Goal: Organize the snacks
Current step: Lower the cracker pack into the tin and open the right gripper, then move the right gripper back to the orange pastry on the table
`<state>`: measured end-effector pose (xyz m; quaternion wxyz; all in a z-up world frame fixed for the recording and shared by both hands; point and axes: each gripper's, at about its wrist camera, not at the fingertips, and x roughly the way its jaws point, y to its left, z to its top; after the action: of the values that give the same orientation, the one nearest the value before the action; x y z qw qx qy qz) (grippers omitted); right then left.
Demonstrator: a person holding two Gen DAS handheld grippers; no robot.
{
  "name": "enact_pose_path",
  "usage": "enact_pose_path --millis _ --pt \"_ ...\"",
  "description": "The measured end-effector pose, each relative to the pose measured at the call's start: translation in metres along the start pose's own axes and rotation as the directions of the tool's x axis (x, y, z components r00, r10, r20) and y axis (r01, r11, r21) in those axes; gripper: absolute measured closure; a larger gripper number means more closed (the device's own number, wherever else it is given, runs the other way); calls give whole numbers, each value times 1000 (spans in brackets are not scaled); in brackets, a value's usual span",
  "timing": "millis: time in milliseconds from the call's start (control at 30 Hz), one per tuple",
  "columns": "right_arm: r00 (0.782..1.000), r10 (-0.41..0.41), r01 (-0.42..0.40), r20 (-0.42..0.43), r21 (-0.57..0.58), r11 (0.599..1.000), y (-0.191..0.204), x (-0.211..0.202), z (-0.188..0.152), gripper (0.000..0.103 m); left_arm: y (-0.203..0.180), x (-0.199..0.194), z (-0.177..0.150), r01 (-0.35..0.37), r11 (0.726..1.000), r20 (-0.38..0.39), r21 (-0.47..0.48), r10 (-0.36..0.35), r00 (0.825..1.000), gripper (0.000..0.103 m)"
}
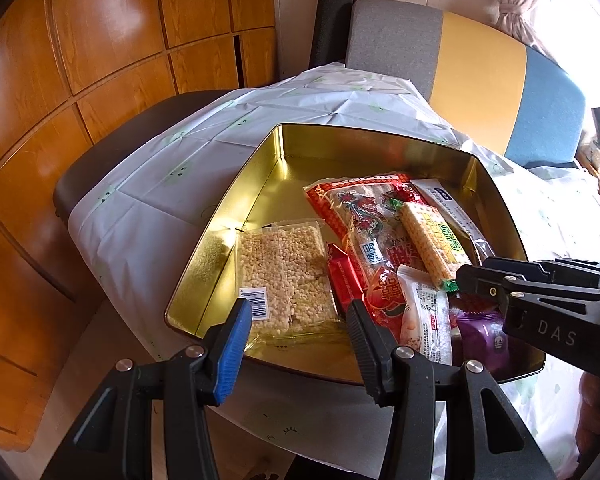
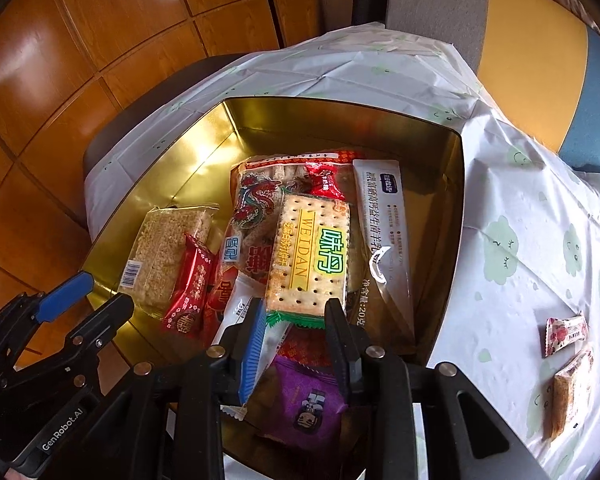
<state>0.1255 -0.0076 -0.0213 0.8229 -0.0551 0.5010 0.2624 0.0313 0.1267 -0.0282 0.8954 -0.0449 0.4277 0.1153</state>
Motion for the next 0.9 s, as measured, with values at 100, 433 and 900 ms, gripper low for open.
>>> enact_pose_path --millis 100,433,900 --pt "1000 -3 3 15 4 1000 0 -4 -3 72 -2 -2 0 3 1000 4 6 -3 1000 53" --pt "996 -6 4 94 17 1000 -10 -34 -12 72 -8 -6 0 10 1000 15 28 -10 1000 53" --pt "985 -94 78 143 115 990 -81 -81 -46 70 -25 -13 -1 30 996 34 81 -33 999 53"
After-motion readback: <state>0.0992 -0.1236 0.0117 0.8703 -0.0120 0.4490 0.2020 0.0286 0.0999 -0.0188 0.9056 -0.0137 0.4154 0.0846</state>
